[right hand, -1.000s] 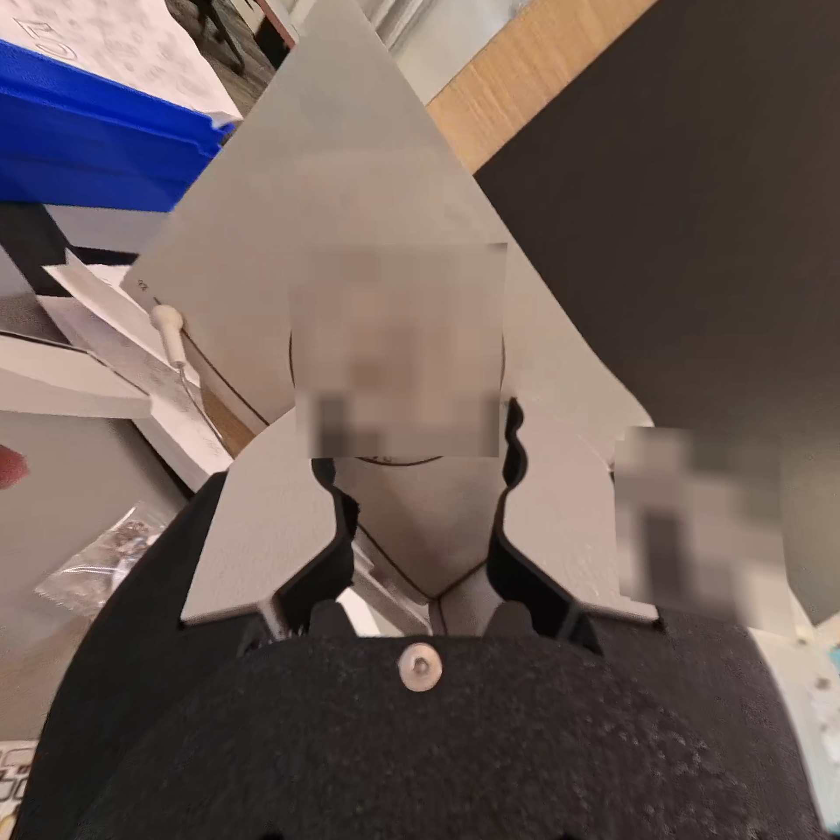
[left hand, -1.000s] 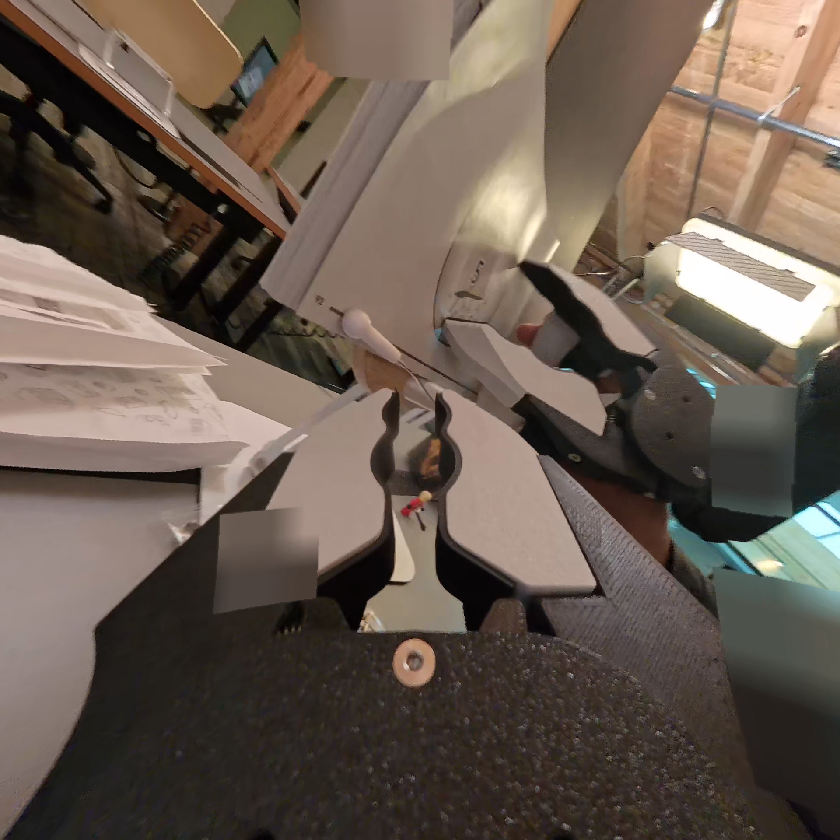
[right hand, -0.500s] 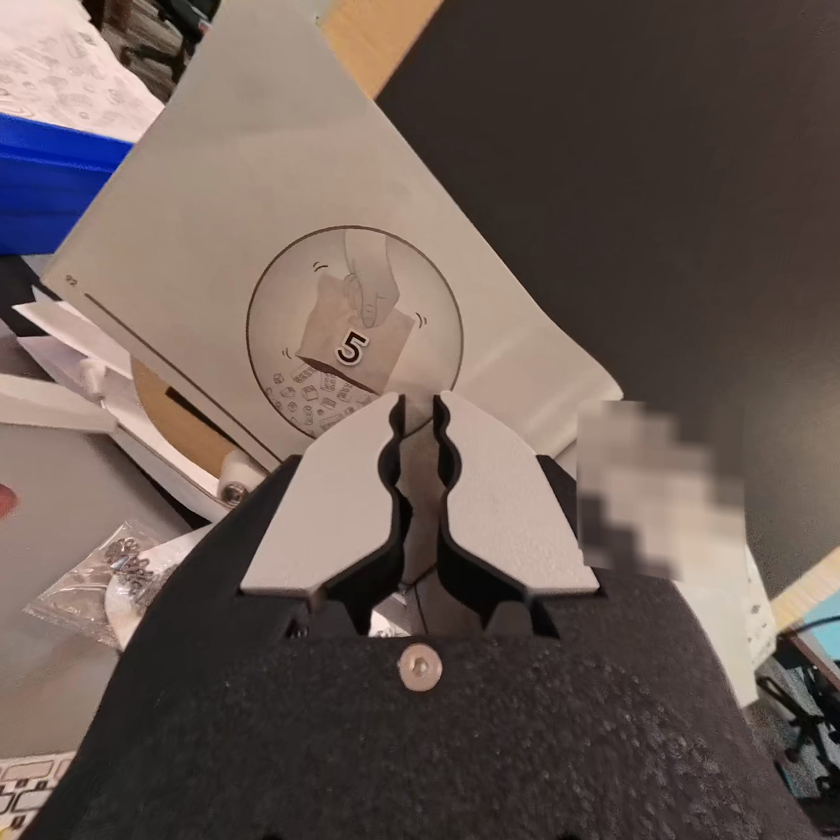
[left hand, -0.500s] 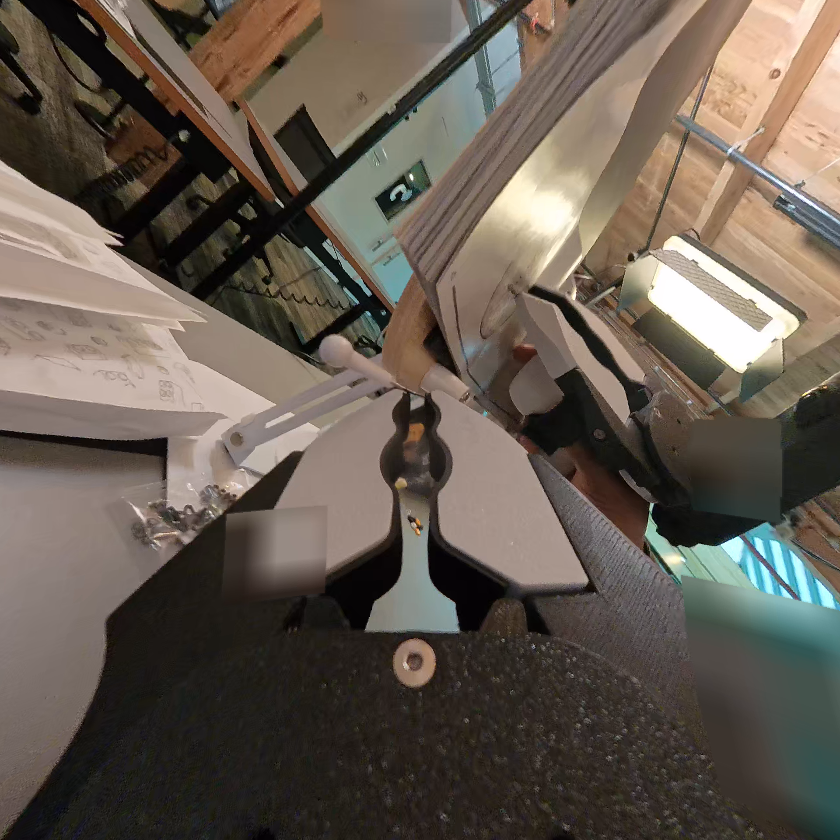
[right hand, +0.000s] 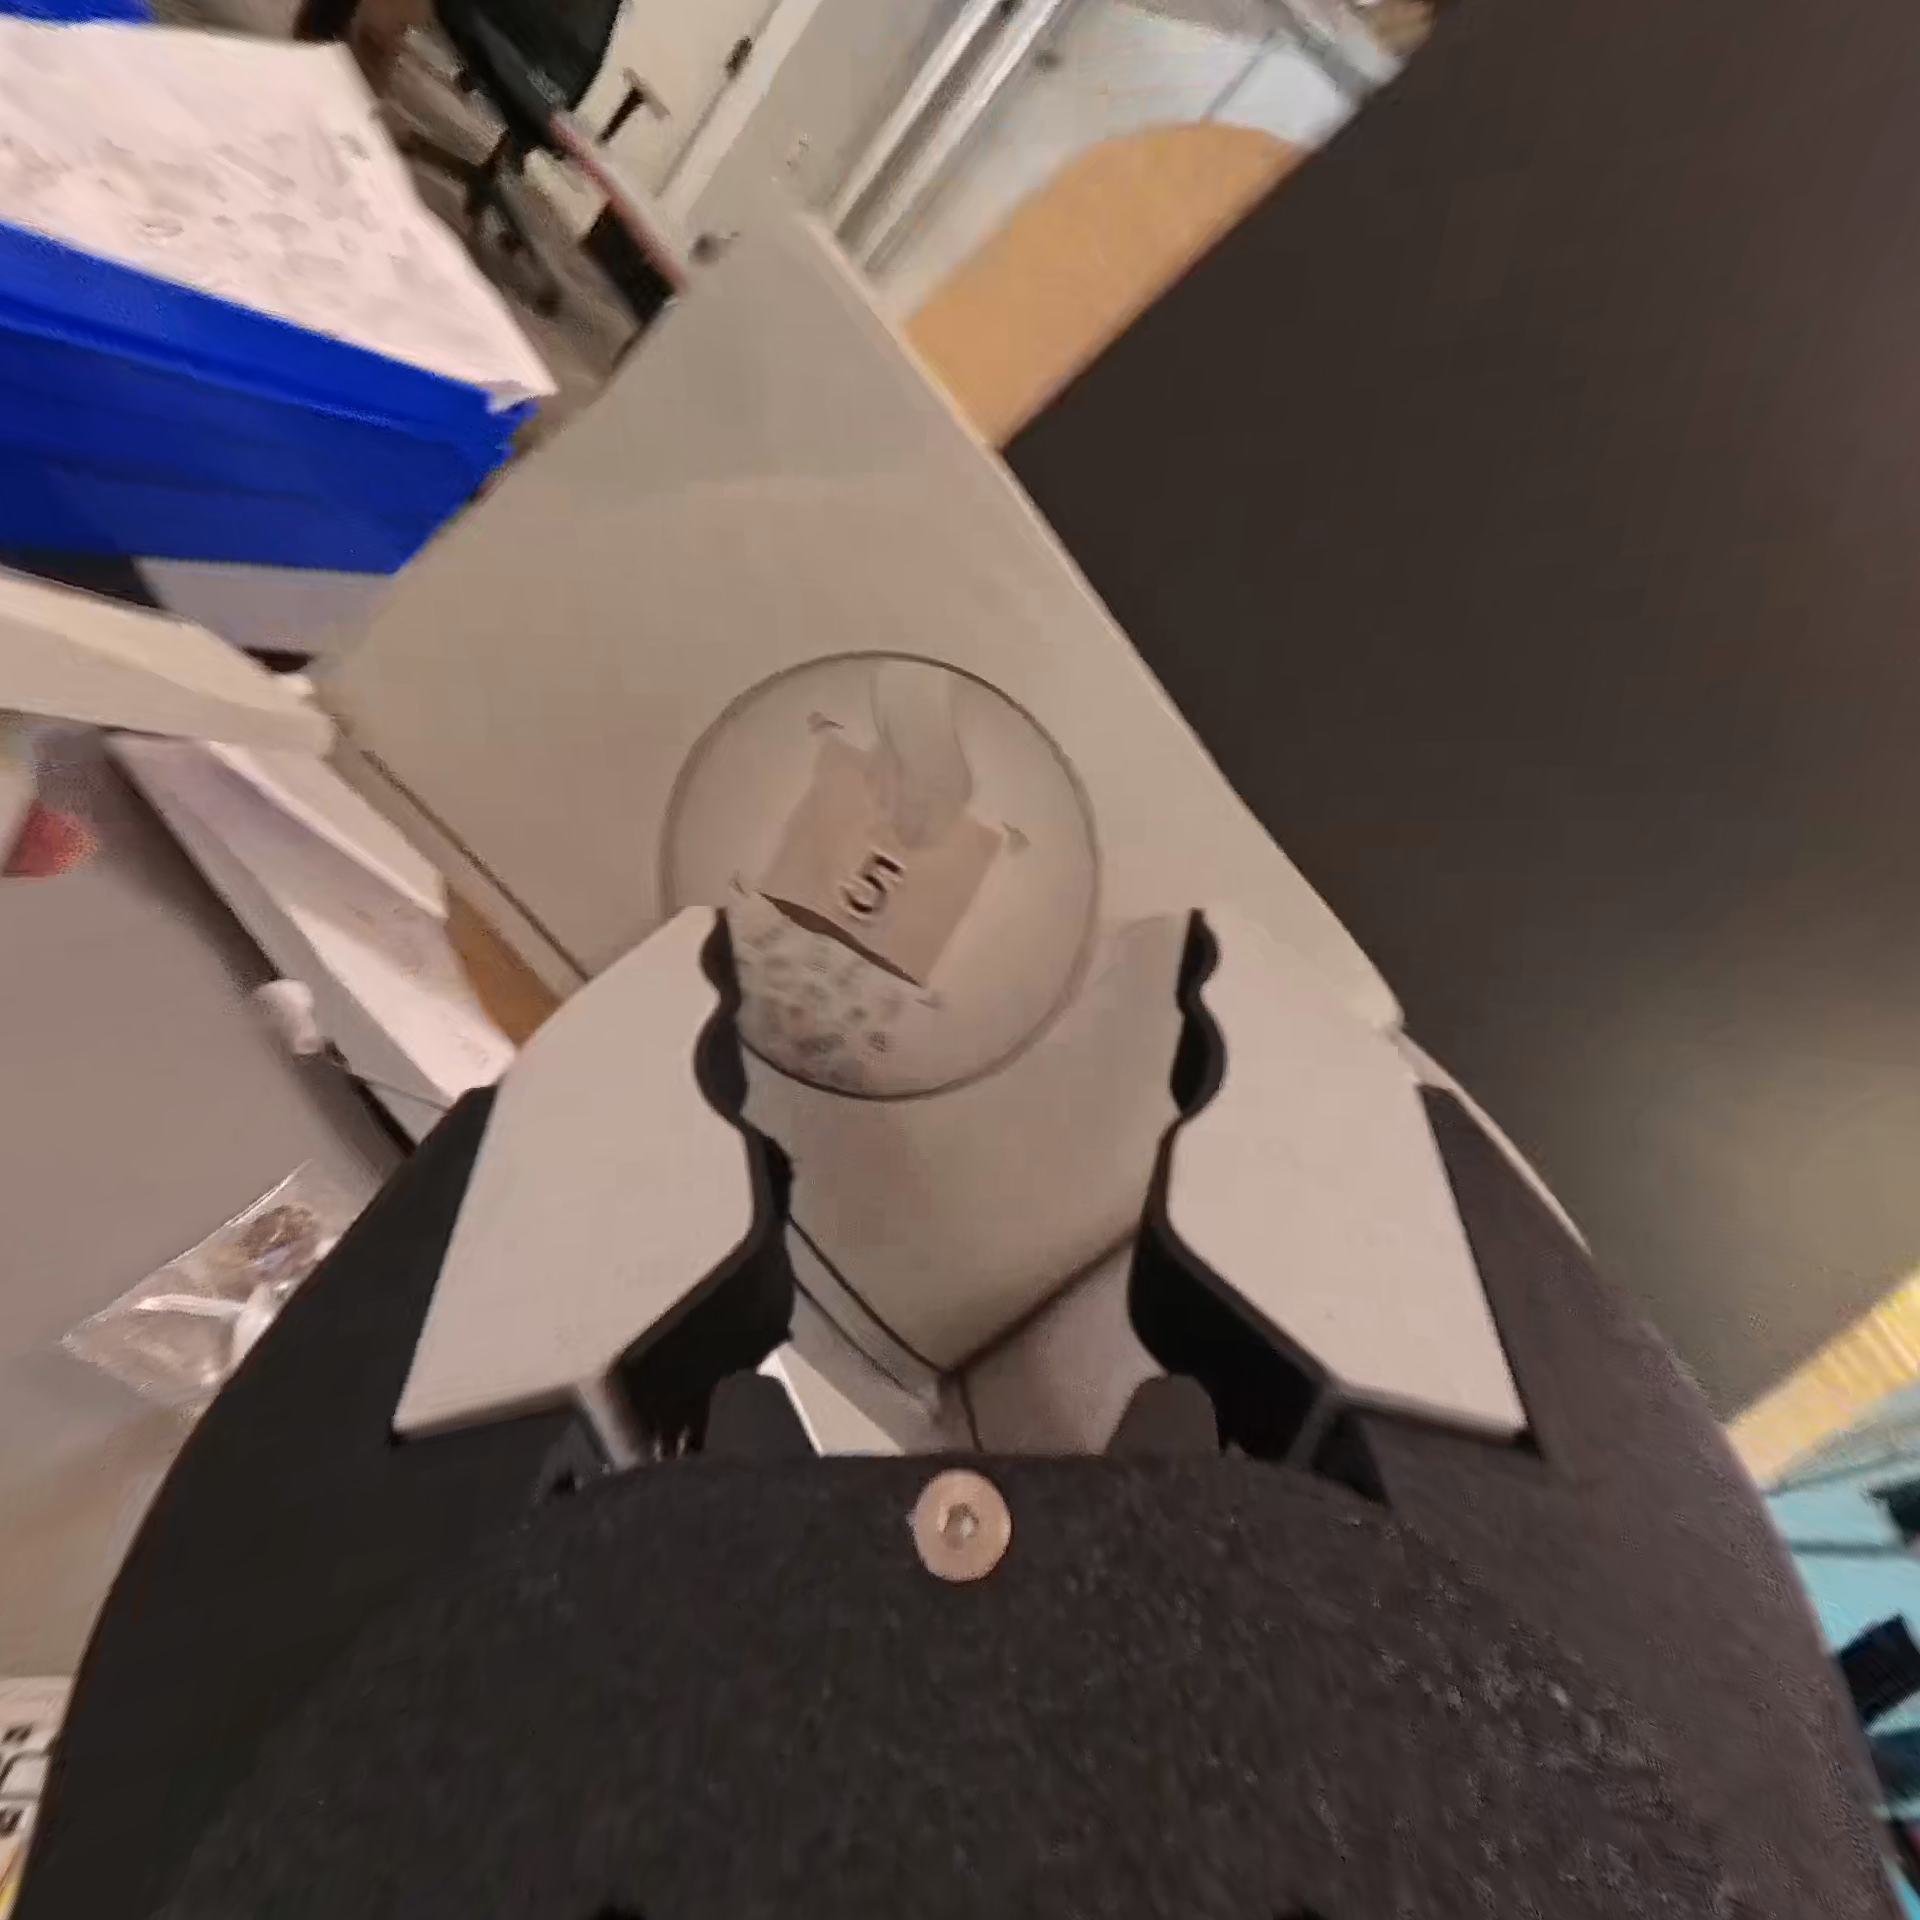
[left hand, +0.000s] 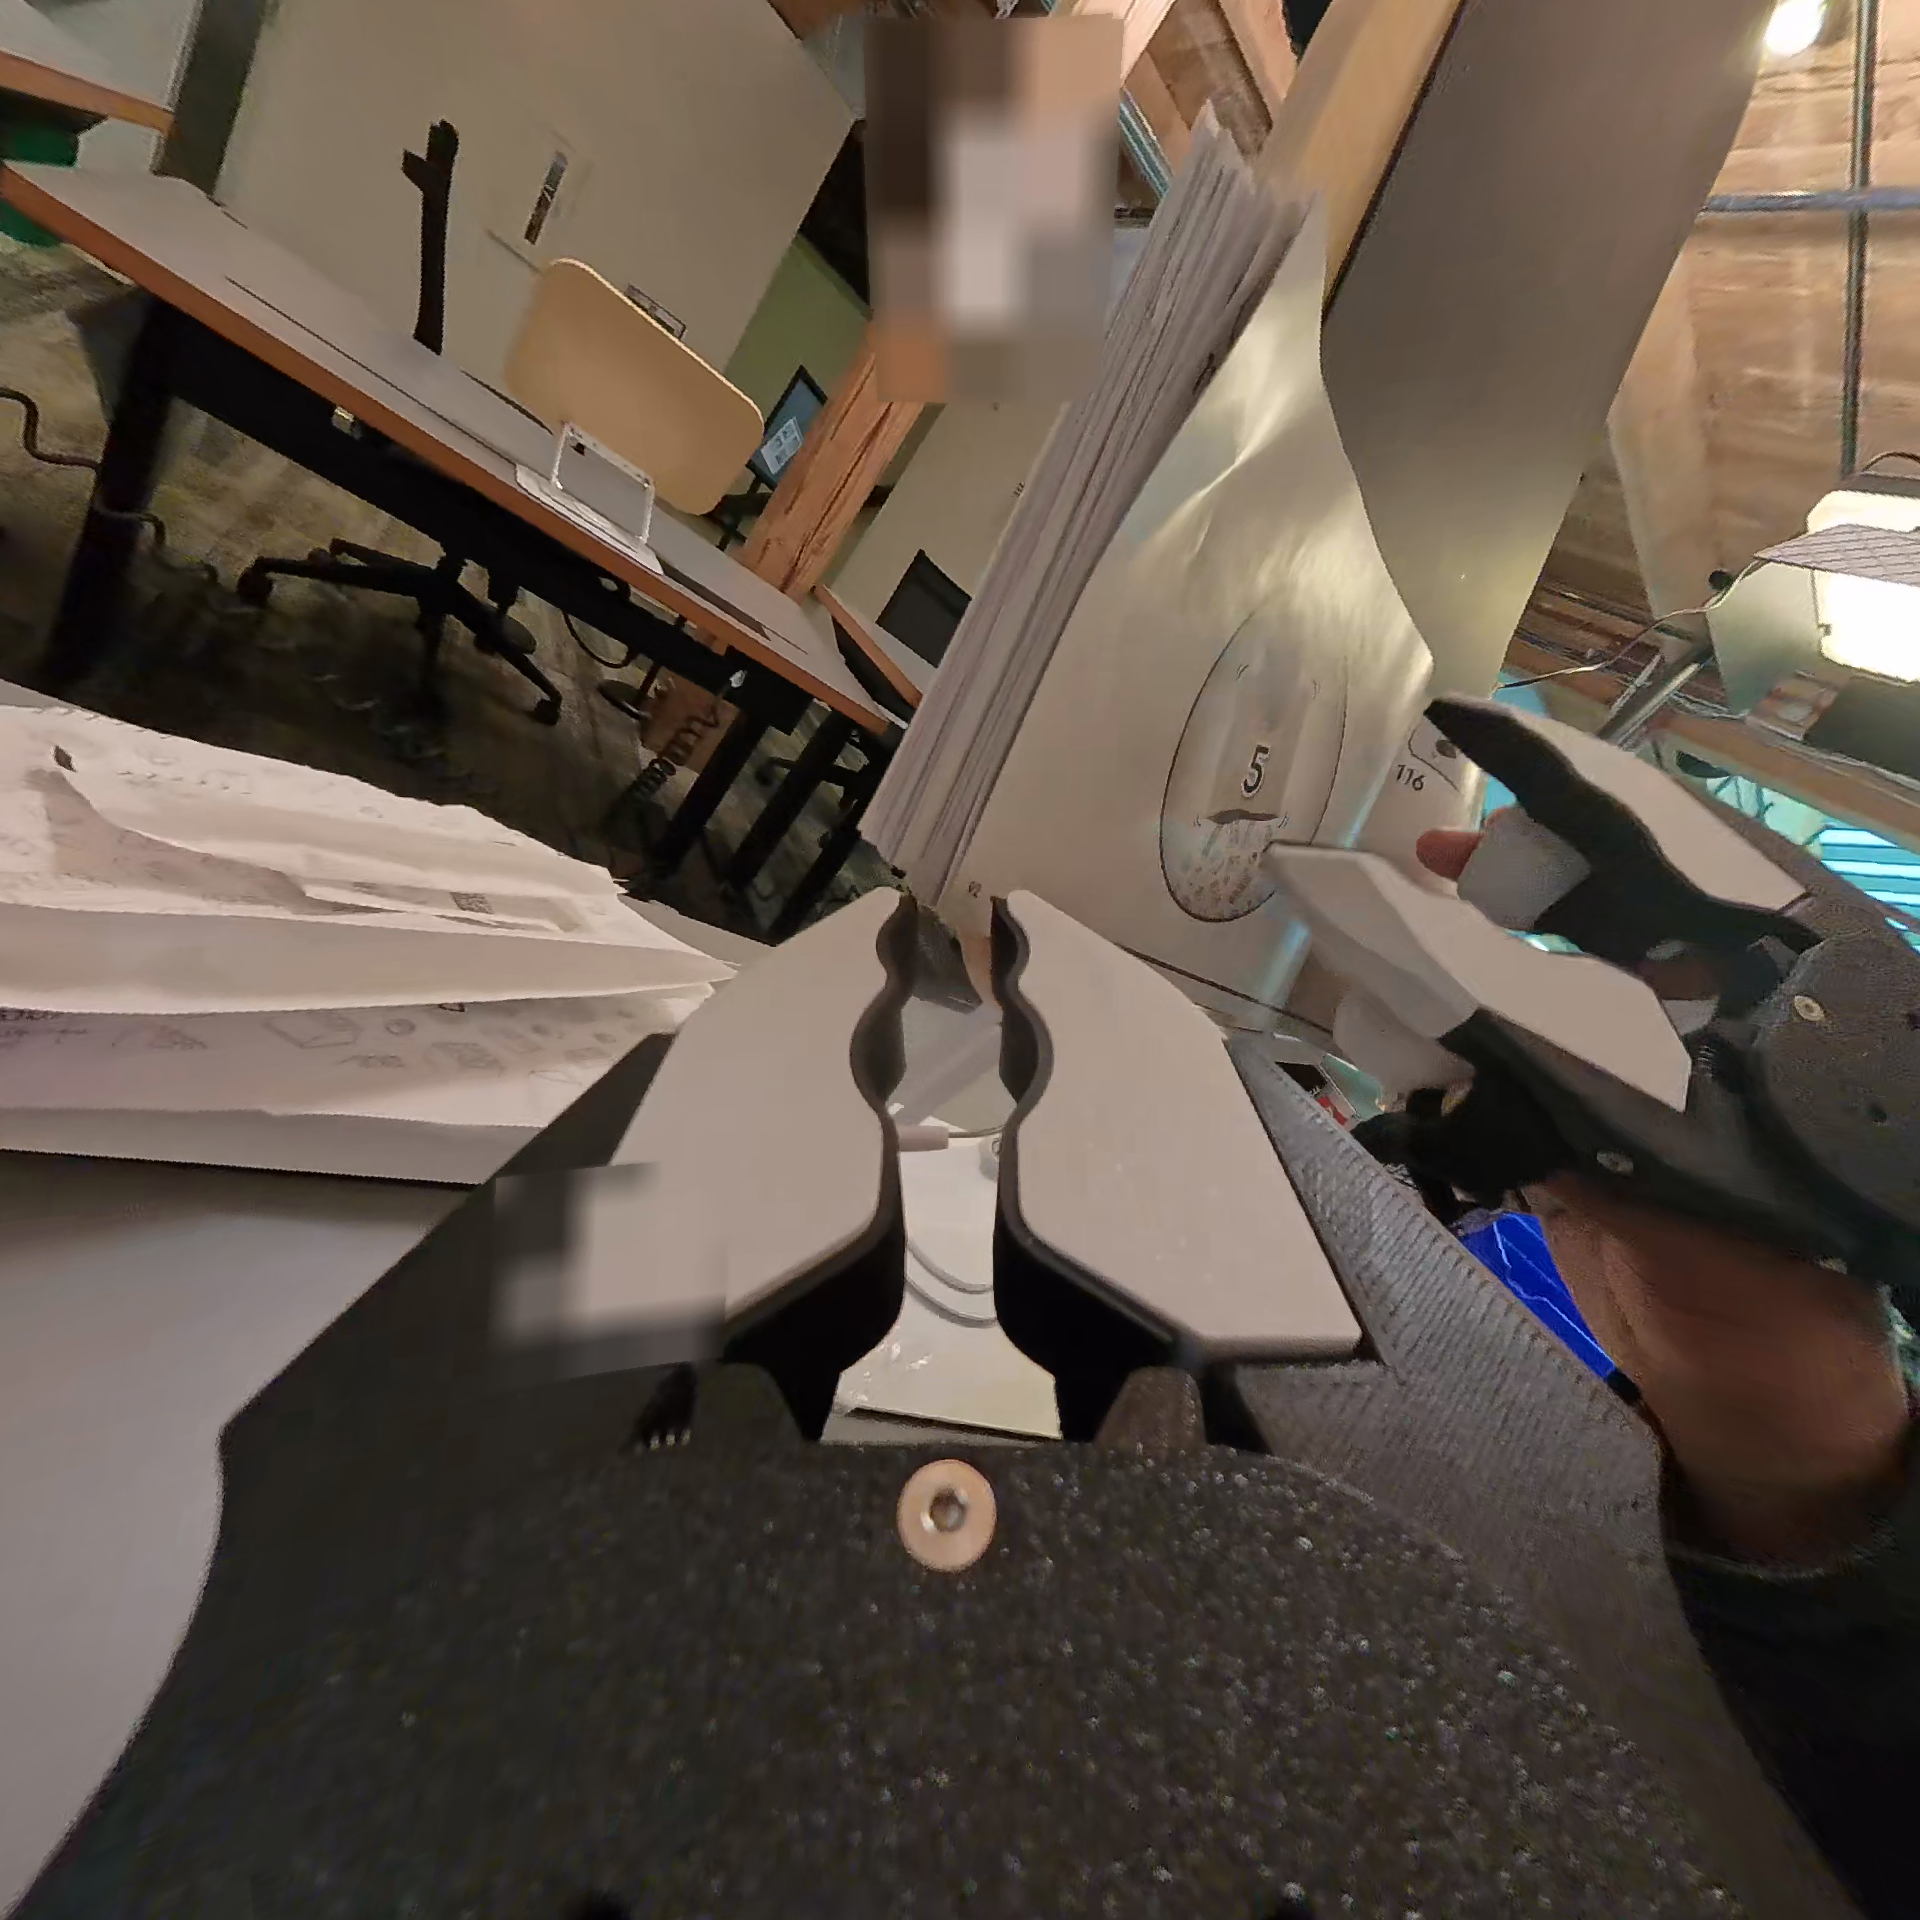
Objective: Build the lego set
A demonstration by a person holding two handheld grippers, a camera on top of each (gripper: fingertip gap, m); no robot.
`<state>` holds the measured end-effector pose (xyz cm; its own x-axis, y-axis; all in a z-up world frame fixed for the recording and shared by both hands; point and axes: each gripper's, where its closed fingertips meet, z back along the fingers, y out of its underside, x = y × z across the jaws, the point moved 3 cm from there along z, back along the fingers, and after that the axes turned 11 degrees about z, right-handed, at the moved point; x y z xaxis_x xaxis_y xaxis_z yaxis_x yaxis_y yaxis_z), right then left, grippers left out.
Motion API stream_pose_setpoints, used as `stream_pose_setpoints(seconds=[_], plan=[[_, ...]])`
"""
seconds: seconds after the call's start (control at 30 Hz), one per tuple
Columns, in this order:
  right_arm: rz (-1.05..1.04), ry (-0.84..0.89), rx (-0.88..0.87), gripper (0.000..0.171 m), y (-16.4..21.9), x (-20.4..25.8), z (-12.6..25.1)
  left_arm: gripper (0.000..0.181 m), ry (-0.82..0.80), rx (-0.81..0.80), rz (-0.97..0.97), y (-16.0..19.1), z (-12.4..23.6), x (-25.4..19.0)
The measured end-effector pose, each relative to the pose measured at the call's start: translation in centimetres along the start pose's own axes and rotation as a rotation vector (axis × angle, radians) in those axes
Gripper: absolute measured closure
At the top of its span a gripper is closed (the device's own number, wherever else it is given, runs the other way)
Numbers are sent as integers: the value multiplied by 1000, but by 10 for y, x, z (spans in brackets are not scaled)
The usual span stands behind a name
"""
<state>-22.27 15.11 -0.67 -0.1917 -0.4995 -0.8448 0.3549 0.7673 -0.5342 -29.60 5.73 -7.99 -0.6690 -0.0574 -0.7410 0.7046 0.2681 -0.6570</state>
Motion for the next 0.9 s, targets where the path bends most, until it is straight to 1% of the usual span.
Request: stream_pose_setpoints(seconds=[0.03, 0.1, 0.17, 0.3, 0.43, 0.5, 0.7, 0.9], plan=[[39, -36, 13, 81, -6, 9, -4, 168, 1, 1, 7, 0, 0, 1], [131, -66, 49, 77, -14, 24, -14, 168, 4, 5, 16, 2, -1, 1], [185, -72, 91, 87, -14, 32, -25, 168, 9, 8, 15, 3, -1, 0], [137, -110, 73, 108, -14, 41, -30, 169, 28, 6, 1, 0, 0, -5], [155, -114, 68, 122, -15, 45, -29, 170, 39, 10, 0, 0, -1, -7], [142, -103, 63, 138, -15, 43, -28, 170, 40, 10, -2, 0, -1, -7], [96, -61, 58, 171, -8, 33, -25, 172, 36, 4, -23, -2, 0, -7], [-4, -74, 32, 171, 1, 19, -15, 173, 30, 1, -36, -3, 0, -6]])
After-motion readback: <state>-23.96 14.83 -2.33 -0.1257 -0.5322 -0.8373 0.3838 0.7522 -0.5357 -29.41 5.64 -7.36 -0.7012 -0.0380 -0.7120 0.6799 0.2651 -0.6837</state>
